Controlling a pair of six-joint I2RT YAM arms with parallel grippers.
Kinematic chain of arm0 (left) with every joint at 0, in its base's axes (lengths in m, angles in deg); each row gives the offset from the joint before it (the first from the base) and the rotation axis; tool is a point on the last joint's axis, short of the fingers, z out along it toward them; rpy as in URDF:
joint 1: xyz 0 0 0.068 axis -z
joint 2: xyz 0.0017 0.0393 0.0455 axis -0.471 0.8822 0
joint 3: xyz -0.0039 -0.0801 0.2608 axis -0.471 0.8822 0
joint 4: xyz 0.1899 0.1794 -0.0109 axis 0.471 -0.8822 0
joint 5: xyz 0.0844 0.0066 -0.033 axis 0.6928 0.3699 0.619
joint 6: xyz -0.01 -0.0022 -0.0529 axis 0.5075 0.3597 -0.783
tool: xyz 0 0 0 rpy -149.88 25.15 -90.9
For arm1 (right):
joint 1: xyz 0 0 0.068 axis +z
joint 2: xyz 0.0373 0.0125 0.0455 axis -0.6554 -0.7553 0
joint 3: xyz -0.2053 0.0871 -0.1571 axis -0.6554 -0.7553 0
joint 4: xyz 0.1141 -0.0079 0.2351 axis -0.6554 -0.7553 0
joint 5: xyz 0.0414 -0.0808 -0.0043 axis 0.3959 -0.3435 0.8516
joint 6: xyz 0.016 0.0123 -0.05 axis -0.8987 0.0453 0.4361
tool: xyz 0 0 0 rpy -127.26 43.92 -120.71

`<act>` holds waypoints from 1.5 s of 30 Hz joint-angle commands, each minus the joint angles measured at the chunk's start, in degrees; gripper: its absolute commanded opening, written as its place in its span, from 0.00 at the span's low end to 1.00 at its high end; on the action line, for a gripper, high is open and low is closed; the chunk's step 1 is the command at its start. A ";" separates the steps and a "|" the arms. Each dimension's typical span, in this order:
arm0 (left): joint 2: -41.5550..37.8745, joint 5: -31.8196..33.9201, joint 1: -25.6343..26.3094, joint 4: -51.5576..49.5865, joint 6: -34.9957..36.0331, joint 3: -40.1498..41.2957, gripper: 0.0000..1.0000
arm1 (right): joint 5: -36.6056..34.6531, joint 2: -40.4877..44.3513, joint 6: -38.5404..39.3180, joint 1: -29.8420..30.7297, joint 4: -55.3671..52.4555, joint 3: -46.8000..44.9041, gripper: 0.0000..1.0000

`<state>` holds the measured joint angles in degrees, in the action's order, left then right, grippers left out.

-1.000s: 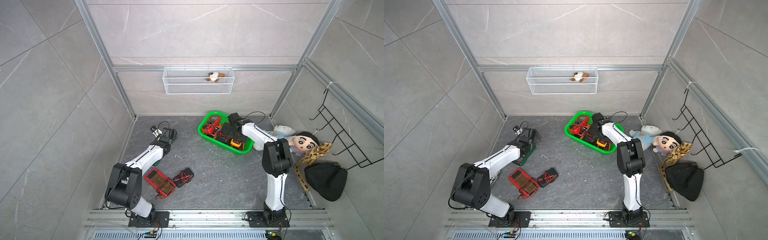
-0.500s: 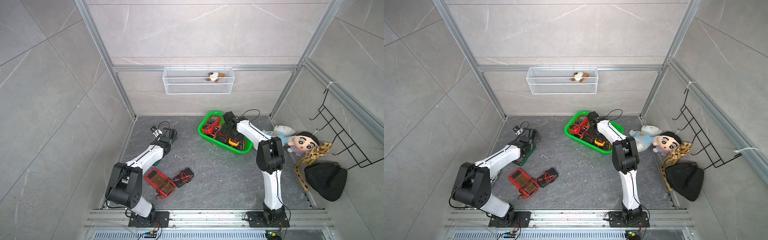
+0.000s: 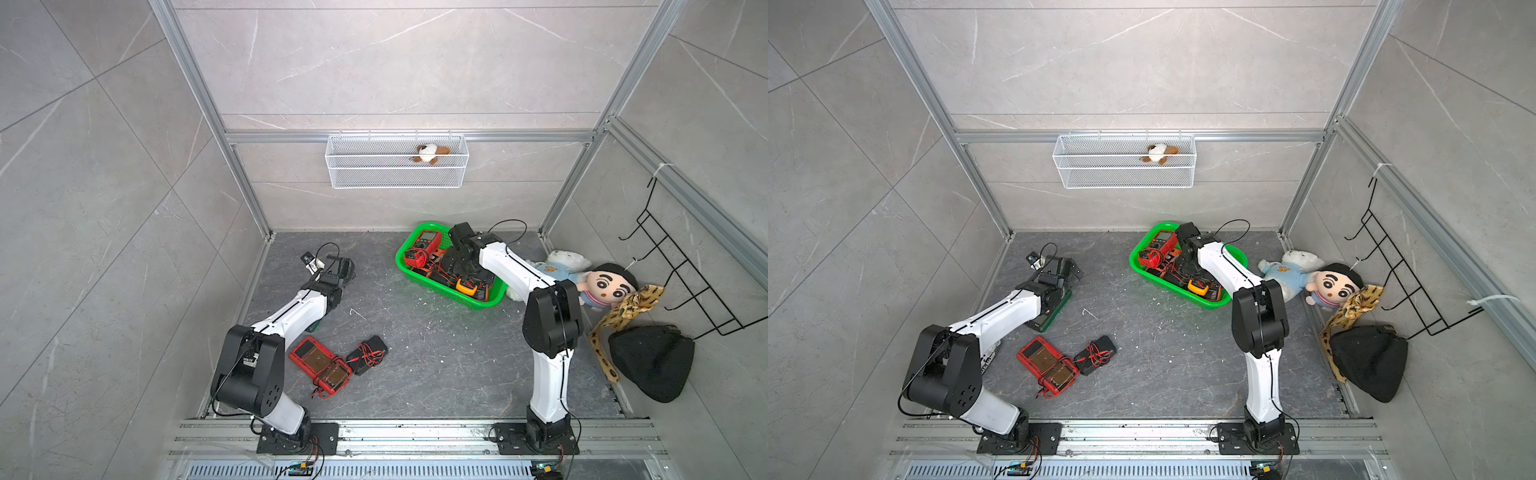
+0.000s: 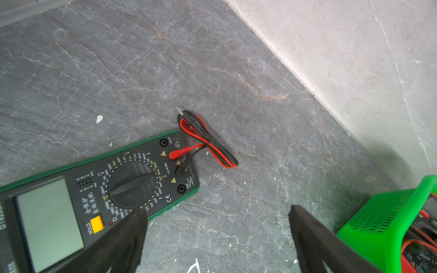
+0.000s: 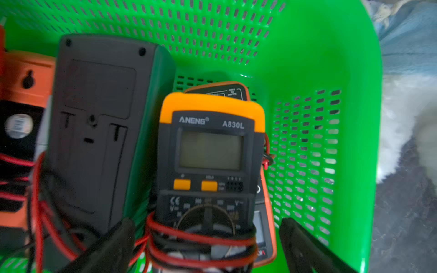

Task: Put the multimeter into the basket
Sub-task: Place the multimeter in the basket, then pick up the multimeter from the center of the board.

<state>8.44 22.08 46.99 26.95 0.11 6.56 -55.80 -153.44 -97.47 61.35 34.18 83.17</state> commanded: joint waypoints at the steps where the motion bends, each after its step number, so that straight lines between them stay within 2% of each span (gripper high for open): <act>1: -0.47 1.84 -0.35 -0.60 0.17 -1.92 0.98 | 0.75 4.22 0.03 0.37 0.17 -1.29 1.00; 10: -1.28 2.59 -1.20 -11.20 -4.22 -3.90 0.98 | 6.09 10.98 7.50 2.60 2.94 -3.54 1.00; 16: -1.90 -0.33 -1.47 -17.22 -5.80 -3.08 0.98 | 11.84 12.84 9.85 10.04 1.02 -3.61 1.00; 20: -3.36 -4.60 -1.49 -20.55 -5.59 -1.07 1.00 | 16.50 12.97 11.66 14.87 1.40 -5.23 1.00; 25: -5.63 -12.01 -1.52 -23.79 -4.92 2.29 0.88 | 22.25 14.76 16.01 19.08 5.69 -11.50 1.00; 32: -7.48 -21.14 -0.76 -24.36 -4.35 6.57 0.51 | 24.53 15.46 24.04 24.82 6.24 -16.71 1.00; 36: -6.23 -23.30 1.73 -24.60 -4.25 7.12 0.46 | 27.07 14.27 28.21 27.60 6.50 -18.08 0.99; 45: -1.77 -24.42 4.91 -24.56 -4.71 7.50 0.36 | 27.02 7.07 33.32 33.10 5.03 -15.06 0.98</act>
<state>5.97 -1.20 51.56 3.52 -4.46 13.90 -29.51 -143.76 -67.24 93.57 40.17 66.28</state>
